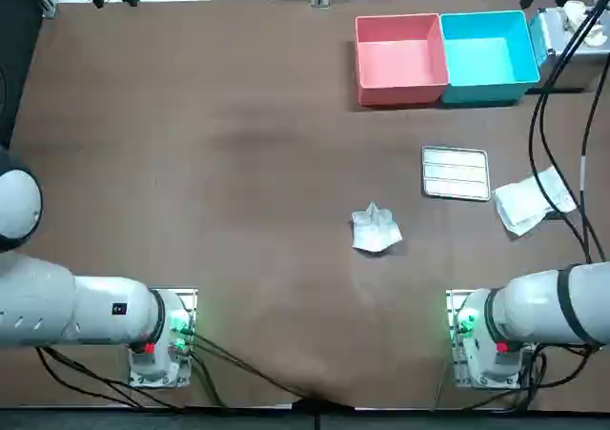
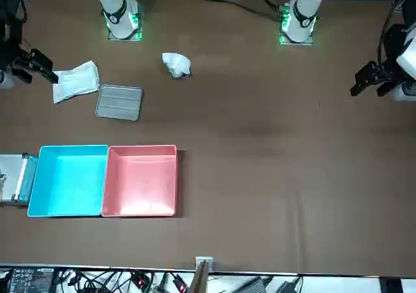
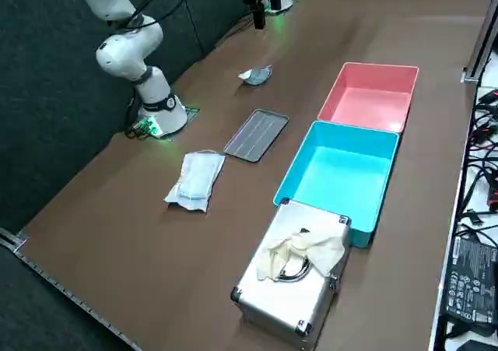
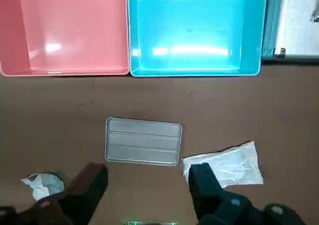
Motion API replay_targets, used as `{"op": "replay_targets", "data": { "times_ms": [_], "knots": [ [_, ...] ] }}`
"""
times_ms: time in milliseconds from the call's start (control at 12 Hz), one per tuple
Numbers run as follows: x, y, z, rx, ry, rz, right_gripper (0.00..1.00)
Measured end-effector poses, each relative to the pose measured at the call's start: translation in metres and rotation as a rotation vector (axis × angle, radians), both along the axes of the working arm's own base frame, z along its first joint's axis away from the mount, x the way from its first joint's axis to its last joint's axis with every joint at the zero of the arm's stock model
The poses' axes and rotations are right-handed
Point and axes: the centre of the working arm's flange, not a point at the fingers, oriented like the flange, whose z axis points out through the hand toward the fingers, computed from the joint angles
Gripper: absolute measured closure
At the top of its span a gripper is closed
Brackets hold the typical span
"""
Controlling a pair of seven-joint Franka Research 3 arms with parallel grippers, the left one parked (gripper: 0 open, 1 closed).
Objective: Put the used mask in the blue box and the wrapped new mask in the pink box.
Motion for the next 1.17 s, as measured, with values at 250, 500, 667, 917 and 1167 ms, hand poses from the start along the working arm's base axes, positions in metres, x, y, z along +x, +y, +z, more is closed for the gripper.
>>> {"op": "replay_targets", "data": {
  "times_ms": [250,500,667,917,1167],
  "knots": [
    [-0.001,0.001,-0.001,0.0,0.006,0.001,0.0],
    [-0.001,0.005,-0.001,0.006,0.007,0.008,0.0],
    [-0.001,0.011,-0.001,0.031,0.01,0.014,0.0],
    [-0.002,0.029,-0.02,0.181,0.069,0.03,0.0],
    [-0.003,0.044,-0.05,0.306,0.123,0.07,0.0]
  ]
}}
